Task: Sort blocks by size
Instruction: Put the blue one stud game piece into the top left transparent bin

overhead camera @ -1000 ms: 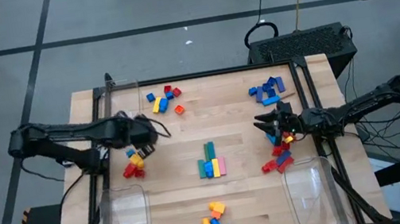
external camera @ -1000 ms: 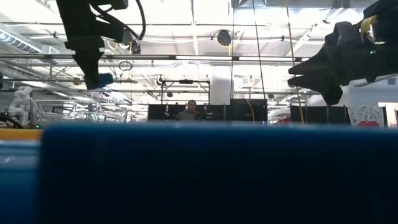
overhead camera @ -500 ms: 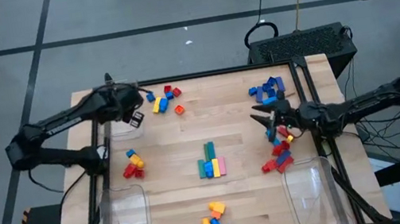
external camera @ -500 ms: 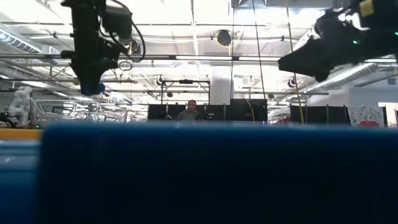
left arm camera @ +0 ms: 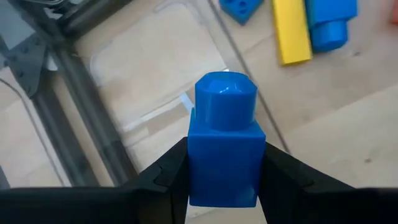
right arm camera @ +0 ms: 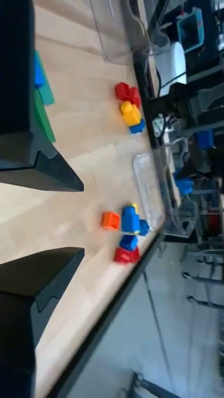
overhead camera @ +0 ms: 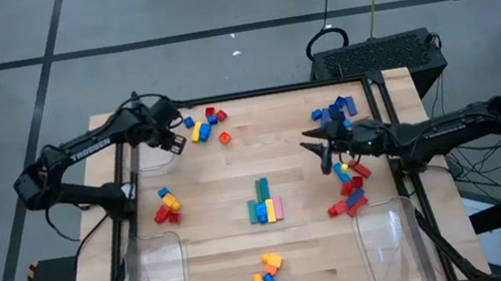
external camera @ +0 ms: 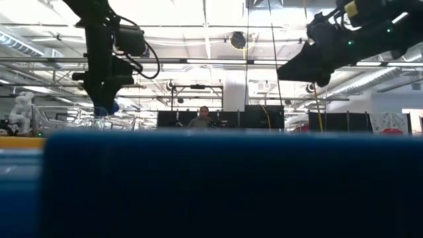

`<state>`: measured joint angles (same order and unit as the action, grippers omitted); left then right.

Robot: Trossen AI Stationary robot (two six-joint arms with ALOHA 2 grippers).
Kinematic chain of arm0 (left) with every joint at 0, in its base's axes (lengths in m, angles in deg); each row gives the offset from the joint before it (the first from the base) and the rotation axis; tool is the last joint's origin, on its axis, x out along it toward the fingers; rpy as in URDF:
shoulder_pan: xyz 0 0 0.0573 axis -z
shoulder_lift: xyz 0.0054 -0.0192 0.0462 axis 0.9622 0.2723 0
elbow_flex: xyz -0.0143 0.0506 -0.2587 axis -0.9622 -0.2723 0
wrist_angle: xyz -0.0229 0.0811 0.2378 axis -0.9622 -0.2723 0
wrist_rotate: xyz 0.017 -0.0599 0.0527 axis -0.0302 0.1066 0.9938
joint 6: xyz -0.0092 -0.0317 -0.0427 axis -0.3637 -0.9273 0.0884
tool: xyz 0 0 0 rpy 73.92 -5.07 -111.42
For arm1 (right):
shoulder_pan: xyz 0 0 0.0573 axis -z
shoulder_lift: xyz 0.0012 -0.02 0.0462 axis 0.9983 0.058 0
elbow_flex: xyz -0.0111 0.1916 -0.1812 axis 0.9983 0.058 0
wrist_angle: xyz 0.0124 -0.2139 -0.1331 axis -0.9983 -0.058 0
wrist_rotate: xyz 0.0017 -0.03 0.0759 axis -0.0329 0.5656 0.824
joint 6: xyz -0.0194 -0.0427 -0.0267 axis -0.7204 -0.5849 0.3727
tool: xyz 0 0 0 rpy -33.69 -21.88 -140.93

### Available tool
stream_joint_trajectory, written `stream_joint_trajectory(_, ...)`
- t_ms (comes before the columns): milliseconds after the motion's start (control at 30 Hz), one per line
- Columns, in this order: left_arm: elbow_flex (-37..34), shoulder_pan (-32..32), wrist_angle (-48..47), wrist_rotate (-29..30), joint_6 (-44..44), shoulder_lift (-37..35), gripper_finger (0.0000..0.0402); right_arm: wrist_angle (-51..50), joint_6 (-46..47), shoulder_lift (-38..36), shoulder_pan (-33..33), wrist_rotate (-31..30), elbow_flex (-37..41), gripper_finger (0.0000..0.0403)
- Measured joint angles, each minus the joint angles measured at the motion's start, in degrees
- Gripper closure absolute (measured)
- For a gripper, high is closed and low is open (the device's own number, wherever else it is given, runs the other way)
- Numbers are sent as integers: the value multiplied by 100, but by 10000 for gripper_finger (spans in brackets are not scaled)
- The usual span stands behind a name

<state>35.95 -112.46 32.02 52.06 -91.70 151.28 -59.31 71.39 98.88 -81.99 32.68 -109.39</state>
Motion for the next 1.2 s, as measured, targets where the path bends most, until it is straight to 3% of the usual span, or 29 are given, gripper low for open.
stream_joint_trajectory(267, -245, -466, 142, 7, 406, 0, 250, 130, 272, 388, 14, 6, 0, 261)
stream_joint_trajectory(600, -403, -1179, 492, 14, 683, 2, 171, 129, 186, 502, 12, -10, 0, 261)
stream_joint_trajectory(800, -392, -1188, 1068, -372, 1315, 0, 167, 163, 104, 502, 12, -20, 0, 261)
stream_joint_trajectory(1200, 310, -772, 2060, -931, 1346, 0, 166, 172, 99, 502, 12, -23, 0, 261)
